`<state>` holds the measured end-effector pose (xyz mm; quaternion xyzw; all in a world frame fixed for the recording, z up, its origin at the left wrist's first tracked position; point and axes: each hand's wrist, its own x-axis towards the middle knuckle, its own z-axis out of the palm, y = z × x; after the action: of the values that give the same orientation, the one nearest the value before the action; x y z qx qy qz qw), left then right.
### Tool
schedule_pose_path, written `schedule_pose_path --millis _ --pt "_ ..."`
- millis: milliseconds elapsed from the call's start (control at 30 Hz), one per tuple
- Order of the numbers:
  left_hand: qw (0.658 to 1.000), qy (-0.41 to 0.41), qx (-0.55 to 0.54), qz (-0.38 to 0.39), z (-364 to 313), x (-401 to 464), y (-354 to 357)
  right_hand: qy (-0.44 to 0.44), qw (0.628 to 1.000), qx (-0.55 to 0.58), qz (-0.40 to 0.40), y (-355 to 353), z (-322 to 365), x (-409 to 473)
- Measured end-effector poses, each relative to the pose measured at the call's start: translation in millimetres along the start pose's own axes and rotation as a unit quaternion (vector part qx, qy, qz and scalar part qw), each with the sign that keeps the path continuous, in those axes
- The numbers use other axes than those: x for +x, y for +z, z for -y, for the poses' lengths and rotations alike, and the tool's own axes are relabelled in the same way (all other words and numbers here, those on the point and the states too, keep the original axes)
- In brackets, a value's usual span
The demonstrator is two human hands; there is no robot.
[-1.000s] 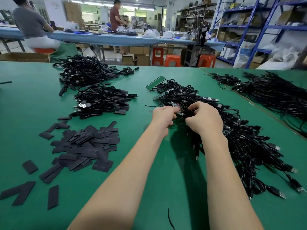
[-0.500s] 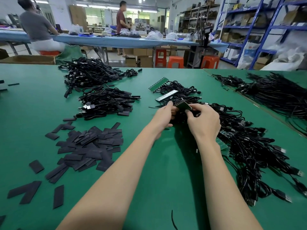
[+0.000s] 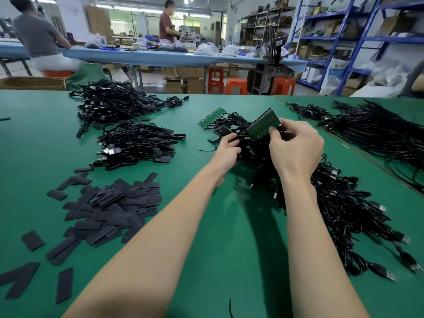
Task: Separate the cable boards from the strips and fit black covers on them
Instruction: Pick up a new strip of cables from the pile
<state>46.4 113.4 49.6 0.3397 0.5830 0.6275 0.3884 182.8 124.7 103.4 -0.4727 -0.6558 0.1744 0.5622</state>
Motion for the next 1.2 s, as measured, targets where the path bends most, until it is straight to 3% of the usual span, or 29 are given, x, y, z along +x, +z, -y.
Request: schedule_pose_path --millis 100,533,700,900,1067,1200 --pt "0.999 -0.028 -0.040 -0.011 2 5 -2 -0.009 1.000 0.007 -0.010 -8 6 4" --pt "0.999 -0.045 -0.022 0.018 5 14 -3 -0.061 0.995 0.070 -0.040 -33 42 11" --pt "0.997 -0.054 -0.053 0.009 4 11 -4 -0.059 0.997 0.043 0.013 -31 43 10" --pt "0.988 -0.096 -0.109 0.053 0 7 -4 0.020 0.992 -0.063 0.110 -29 20 17" --pt "0.983 -0.076 -0.167 0.017 3 3 -6 0.039 0.988 -0.011 0.147 -26 12 16" --pt "0.987 -0.062 -0.145 0.013 6 -3 -7 0.040 0.985 0.010 0.168 -19 8 11"
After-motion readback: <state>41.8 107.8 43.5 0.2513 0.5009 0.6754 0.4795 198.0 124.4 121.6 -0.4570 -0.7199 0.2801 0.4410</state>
